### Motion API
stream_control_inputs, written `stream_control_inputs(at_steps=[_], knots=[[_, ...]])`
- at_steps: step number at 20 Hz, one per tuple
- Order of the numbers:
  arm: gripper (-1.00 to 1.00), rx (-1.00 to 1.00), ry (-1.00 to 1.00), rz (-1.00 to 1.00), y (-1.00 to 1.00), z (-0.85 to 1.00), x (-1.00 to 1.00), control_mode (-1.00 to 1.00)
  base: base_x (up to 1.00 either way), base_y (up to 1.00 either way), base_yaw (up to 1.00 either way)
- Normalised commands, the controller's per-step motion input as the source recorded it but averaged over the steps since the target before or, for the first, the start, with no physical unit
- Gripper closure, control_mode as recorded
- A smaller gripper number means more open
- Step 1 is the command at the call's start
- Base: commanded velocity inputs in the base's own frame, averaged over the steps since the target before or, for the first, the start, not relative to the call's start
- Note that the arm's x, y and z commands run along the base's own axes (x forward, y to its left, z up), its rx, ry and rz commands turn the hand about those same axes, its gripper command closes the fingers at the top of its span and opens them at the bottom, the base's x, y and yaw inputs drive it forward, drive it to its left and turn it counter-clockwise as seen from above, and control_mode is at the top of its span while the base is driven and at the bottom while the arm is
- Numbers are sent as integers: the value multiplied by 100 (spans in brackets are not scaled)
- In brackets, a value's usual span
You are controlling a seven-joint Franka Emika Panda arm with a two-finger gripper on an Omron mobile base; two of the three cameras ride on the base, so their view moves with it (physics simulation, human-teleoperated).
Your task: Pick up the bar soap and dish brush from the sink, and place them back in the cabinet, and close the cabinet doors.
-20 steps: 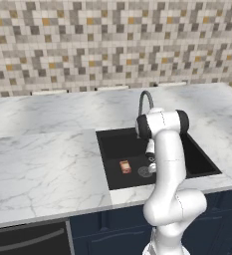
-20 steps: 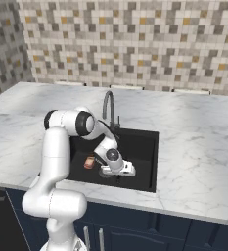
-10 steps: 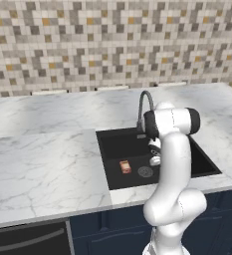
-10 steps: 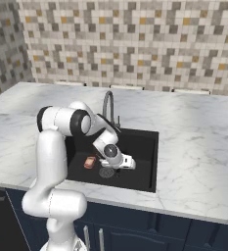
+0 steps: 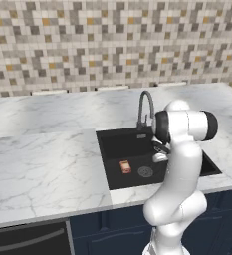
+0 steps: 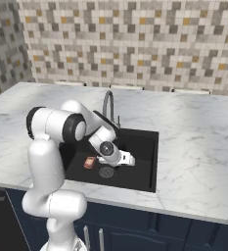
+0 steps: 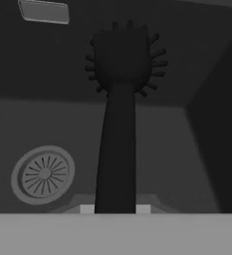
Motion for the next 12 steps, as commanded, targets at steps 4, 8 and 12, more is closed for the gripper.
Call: stream_control_inputs(at_steps=[4,8,12], knots=[[100,0,-1,-1,-18,62,-40,-100,0,0,0],[100,0,-2,-2,-17,66,-33,-100,0,0,0],[100,0,0,-4,-12,72,-29,-100,0,0,0]])
